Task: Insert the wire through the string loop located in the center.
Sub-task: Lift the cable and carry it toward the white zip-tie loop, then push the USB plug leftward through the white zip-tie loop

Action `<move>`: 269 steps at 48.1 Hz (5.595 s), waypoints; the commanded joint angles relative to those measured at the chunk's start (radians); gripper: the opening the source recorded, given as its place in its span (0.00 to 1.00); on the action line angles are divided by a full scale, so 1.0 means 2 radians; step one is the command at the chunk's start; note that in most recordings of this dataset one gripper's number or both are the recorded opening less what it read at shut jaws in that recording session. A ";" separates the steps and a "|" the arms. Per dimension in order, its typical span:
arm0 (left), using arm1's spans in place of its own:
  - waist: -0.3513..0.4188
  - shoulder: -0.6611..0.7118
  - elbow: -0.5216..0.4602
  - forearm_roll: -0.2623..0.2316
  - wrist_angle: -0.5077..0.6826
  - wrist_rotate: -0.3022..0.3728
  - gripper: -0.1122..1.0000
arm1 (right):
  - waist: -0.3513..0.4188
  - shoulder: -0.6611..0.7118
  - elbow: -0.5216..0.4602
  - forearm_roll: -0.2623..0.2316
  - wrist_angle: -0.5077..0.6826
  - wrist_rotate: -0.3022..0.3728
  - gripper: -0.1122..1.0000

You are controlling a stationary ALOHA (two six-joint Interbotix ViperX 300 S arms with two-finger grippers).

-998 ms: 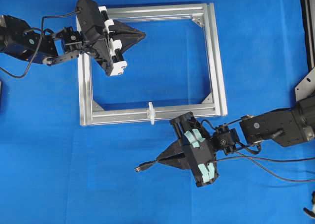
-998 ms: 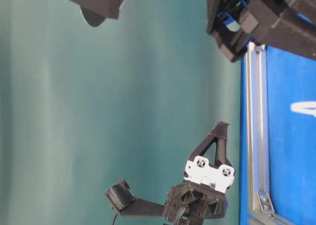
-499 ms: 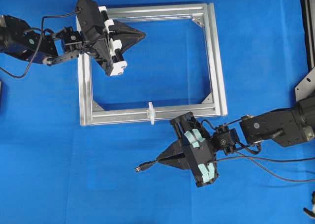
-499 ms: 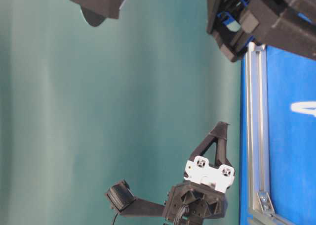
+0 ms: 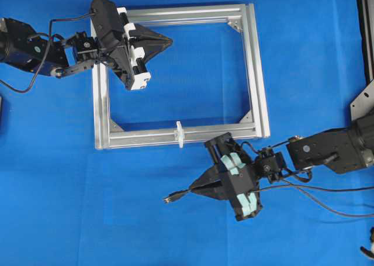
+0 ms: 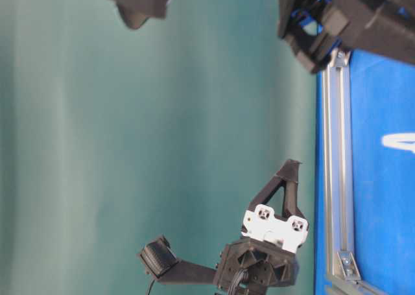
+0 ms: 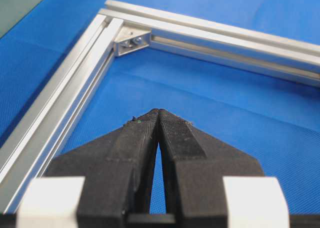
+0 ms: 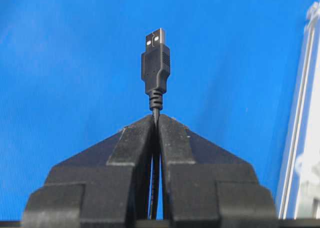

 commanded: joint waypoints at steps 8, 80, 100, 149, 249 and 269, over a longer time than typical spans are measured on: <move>0.001 -0.015 -0.003 0.001 -0.002 0.001 0.10 | 0.001 -0.042 0.030 0.006 -0.005 0.001 0.08; 0.001 -0.015 -0.002 0.004 -0.002 0.001 0.10 | -0.103 -0.097 0.098 0.008 -0.014 0.001 0.08; 0.001 -0.015 -0.002 0.004 -0.002 0.001 0.10 | -0.118 -0.097 0.100 0.008 -0.015 0.001 0.08; 0.001 -0.015 -0.002 0.004 -0.002 0.001 0.10 | -0.119 -0.097 0.100 0.008 -0.015 0.001 0.08; -0.001 -0.015 -0.002 0.005 -0.002 0.001 0.10 | -0.119 -0.041 0.043 0.015 -0.015 0.001 0.08; 0.000 -0.015 -0.001 0.005 -0.002 0.002 0.10 | -0.119 -0.003 -0.005 0.014 -0.015 0.001 0.08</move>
